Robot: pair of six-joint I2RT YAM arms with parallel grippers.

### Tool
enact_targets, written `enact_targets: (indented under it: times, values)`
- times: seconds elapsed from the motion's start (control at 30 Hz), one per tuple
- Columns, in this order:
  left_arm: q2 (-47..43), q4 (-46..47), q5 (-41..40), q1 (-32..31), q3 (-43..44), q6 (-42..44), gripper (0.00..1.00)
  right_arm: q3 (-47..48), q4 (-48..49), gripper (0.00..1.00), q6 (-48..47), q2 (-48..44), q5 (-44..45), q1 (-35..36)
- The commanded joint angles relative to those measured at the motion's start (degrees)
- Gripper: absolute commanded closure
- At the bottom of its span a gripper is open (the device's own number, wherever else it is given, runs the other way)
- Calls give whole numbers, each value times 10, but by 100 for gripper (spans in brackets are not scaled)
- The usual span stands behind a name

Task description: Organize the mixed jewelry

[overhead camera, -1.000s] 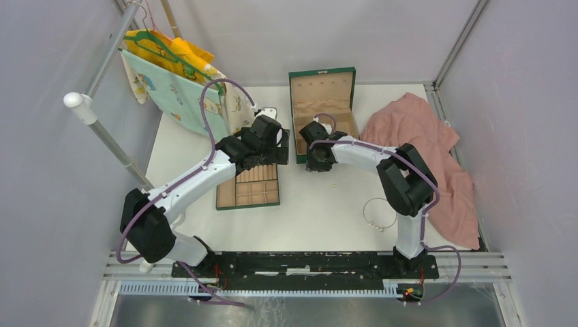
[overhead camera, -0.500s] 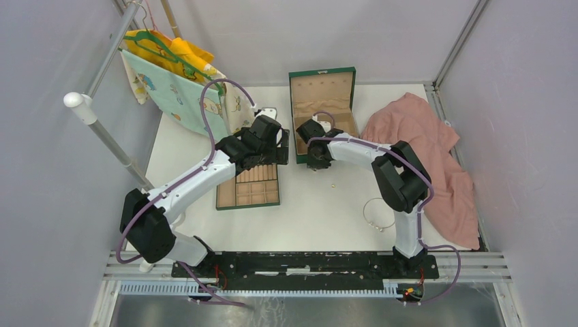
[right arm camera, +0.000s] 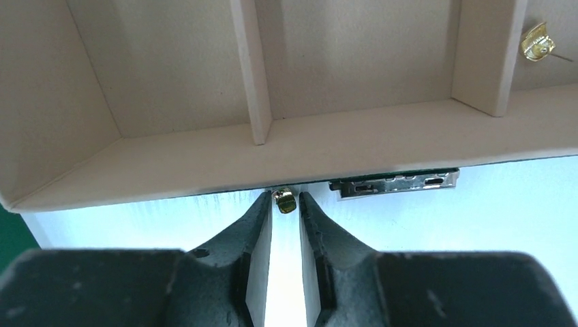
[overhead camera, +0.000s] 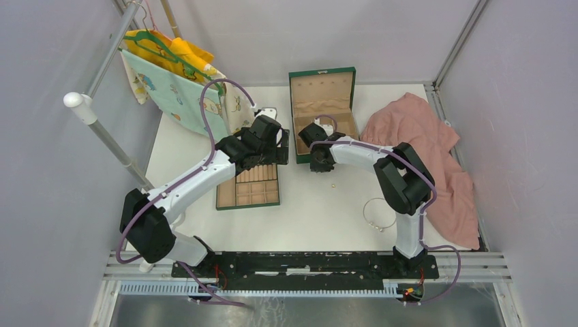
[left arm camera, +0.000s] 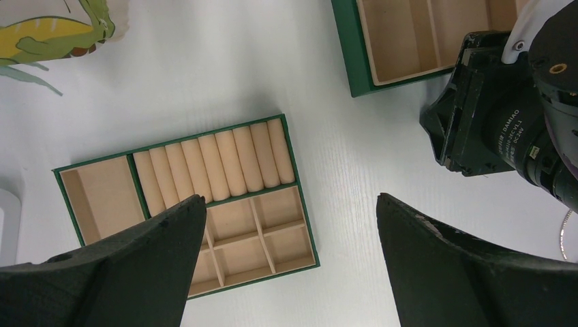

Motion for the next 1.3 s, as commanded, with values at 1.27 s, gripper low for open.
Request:
enact_targets:
  times: [1.27]
  values:
    - [-41,12,-14,1,-3,2,0,-134,114,84,-73,-192,-487,-210]
